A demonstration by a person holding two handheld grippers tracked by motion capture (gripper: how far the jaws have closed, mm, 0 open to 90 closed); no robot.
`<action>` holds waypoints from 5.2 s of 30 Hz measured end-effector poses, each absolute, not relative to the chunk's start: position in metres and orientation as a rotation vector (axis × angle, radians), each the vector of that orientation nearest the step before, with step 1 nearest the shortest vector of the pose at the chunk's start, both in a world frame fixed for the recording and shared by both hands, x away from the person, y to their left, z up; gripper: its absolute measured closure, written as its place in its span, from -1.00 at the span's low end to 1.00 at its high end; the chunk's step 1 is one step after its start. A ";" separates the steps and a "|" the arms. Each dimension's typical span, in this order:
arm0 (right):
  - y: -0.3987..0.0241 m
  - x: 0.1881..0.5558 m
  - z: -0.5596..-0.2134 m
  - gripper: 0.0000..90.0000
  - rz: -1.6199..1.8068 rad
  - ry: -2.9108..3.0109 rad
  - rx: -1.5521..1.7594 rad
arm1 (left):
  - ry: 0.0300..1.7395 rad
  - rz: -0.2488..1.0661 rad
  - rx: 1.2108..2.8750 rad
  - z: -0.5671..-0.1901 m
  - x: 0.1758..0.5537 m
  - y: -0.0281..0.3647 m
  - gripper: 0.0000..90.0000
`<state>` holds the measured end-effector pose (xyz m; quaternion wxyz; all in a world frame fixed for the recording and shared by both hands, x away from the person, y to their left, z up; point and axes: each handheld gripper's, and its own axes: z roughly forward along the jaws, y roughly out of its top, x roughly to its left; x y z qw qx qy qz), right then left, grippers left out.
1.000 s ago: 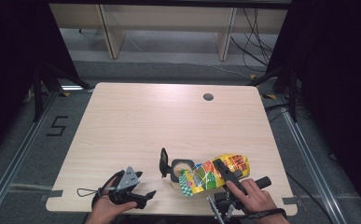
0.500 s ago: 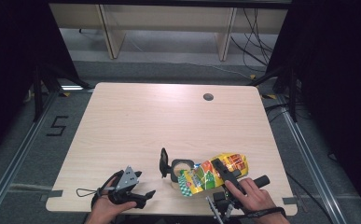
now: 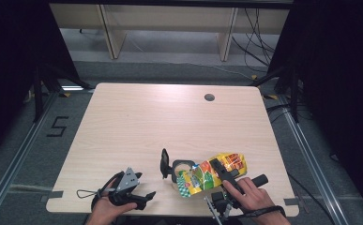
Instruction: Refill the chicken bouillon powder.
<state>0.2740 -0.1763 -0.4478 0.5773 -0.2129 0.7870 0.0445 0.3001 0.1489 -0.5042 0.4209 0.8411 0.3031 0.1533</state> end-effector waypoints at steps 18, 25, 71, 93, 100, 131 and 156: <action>-0.178 0.274 -0.446 -0.06 0.081 1.861 -0.456 | 0.764 0.379 2.119 -0.504 0.300 0.150 -0.63; -0.179 0.276 -0.441 -0.06 0.059 1.832 -0.507 | 0.747 0.377 2.096 -0.503 0.301 0.149 -0.63; -0.184 0.273 -0.437 -0.06 0.017 1.835 -0.544 | 0.756 0.372 2.100 -0.503 0.302 0.150 -0.63; -0.184 0.270 -0.440 -0.05 0.011 1.831 -0.520 | 0.745 0.390 2.131 -0.502 0.302 0.151 -0.63; -0.183 0.271 -0.440 -0.05 -0.004 1.819 -0.531 | 0.767 0.375 2.091 -0.503 0.301 0.149 -0.63; -0.185 0.272 -0.438 -0.05 0.006 1.825 -0.538 | 0.753 0.378 2.097 -0.503 0.302 0.150 -0.63; -0.185 0.270 -0.437 -0.05 -0.001 1.830 -0.546 | 0.766 0.380 2.108 -0.502 0.302 0.151 -0.63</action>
